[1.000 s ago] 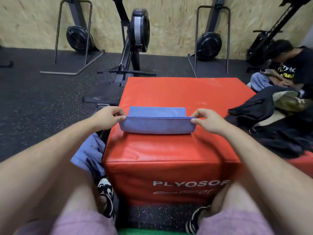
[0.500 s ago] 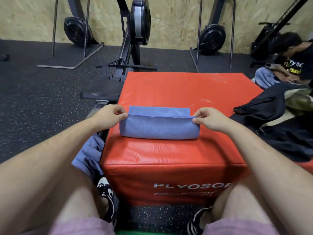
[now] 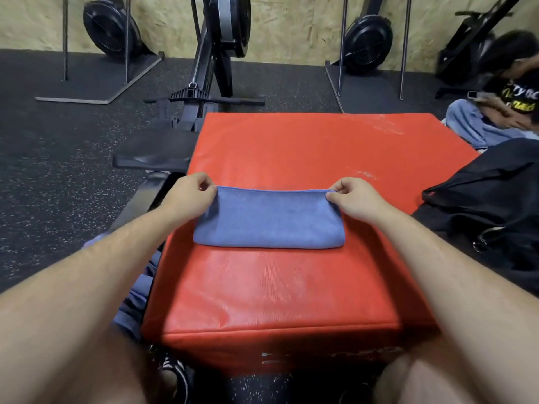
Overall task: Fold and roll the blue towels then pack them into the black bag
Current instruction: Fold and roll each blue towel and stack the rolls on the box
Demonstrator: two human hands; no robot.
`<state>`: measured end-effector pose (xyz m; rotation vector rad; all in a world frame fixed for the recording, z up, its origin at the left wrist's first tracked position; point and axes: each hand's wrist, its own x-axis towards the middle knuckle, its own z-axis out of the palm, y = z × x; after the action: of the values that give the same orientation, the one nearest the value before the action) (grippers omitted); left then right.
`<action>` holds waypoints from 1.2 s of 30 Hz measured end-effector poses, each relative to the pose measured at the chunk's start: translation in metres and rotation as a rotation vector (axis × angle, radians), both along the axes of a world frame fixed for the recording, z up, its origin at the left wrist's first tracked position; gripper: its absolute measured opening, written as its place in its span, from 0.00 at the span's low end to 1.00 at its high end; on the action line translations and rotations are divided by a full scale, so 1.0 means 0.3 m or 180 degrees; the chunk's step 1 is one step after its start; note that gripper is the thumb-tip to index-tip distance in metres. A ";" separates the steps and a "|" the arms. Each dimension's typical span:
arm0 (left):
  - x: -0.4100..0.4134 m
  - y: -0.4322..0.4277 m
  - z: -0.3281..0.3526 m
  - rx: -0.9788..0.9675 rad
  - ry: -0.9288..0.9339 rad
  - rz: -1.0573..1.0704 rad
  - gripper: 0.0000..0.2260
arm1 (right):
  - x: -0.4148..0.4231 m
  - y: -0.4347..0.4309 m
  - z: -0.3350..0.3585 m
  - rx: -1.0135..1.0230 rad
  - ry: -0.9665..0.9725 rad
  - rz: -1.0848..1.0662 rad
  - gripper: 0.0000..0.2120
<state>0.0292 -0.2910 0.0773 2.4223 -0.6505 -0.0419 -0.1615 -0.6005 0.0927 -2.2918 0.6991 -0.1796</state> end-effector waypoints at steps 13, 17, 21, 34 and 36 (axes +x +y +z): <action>0.008 -0.118 -0.081 0.0872 -0.1113 0.0718 0.14 | 0.104 0.079 -0.068 -0.2245 0.0606 -0.0754 0.16; -0.126 -0.232 -0.075 0.0454 -0.1176 -0.0483 0.17 | 0.156 0.286 -0.090 -0.2678 -0.0376 0.0071 0.14; -0.200 -0.261 -0.142 0.1023 -0.0323 -0.0942 0.23 | 0.164 0.386 -0.157 -0.1683 0.0329 0.0778 0.23; -0.063 -0.029 -0.158 0.1227 -0.0123 -0.0500 0.27 | 0.021 0.167 -0.198 -0.1539 0.0953 0.0224 0.30; -0.057 -0.032 -0.149 0.1335 -0.0130 -0.0491 0.27 | 0.016 0.160 -0.187 -0.1646 0.1051 0.0160 0.30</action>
<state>0.0120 -0.3005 0.0325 2.7708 -0.9232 -0.2117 -0.1568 -0.5526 0.0366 -2.8723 0.8323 0.0541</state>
